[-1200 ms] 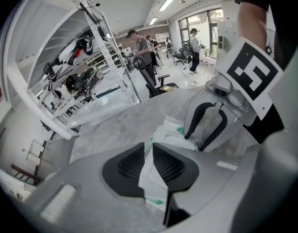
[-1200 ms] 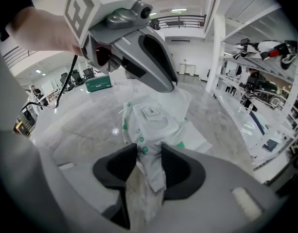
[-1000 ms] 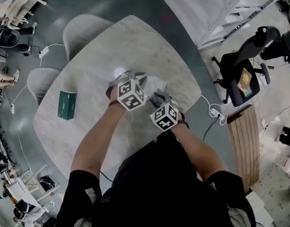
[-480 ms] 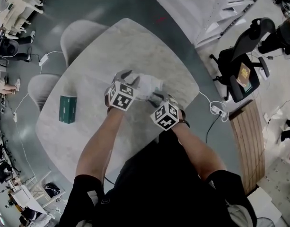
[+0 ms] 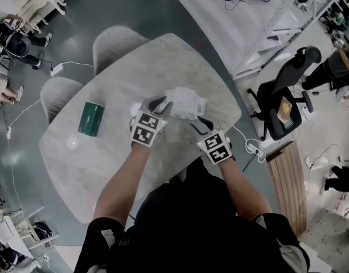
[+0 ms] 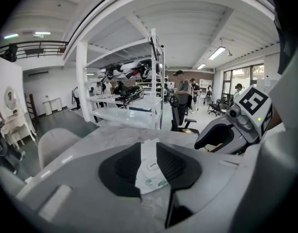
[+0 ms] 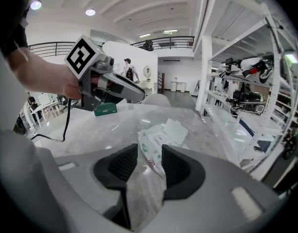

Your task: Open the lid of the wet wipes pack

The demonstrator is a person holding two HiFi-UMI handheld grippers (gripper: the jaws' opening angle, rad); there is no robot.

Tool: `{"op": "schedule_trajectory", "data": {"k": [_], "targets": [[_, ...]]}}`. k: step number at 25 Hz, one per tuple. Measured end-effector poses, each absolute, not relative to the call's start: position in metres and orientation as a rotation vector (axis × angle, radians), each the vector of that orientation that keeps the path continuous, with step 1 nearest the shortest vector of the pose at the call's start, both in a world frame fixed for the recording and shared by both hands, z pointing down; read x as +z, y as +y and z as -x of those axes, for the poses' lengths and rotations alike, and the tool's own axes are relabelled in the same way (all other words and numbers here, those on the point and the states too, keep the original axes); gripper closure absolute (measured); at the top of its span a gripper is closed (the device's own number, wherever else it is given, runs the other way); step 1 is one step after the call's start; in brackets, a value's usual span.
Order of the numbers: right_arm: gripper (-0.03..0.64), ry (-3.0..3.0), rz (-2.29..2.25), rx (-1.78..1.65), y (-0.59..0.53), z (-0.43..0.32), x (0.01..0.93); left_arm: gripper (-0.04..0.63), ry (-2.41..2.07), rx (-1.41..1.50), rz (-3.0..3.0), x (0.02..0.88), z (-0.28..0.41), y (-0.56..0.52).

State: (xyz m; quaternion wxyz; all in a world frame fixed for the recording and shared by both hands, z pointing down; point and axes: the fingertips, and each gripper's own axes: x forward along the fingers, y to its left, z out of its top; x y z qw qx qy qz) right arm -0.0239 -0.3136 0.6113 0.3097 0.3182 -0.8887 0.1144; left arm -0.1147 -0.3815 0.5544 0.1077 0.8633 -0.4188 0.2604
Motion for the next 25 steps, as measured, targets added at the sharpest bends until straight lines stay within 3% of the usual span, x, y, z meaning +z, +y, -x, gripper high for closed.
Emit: {"op": "schedule_trajectory", "data": {"k": [9, 25], "targets": [[0.499, -2.383, -1.010, 0.344, -0.252, 0.031, 0.559, 0.554, -1.264, 0.444, -2.579, 0.503, 0.164, -0.300], [0.609, -2.496, -1.067, 0.336, -0.228, 0.017, 0.493, 0.584, -1.265, 0.368, -2.715, 0.448, 0.162, -0.238]]}}
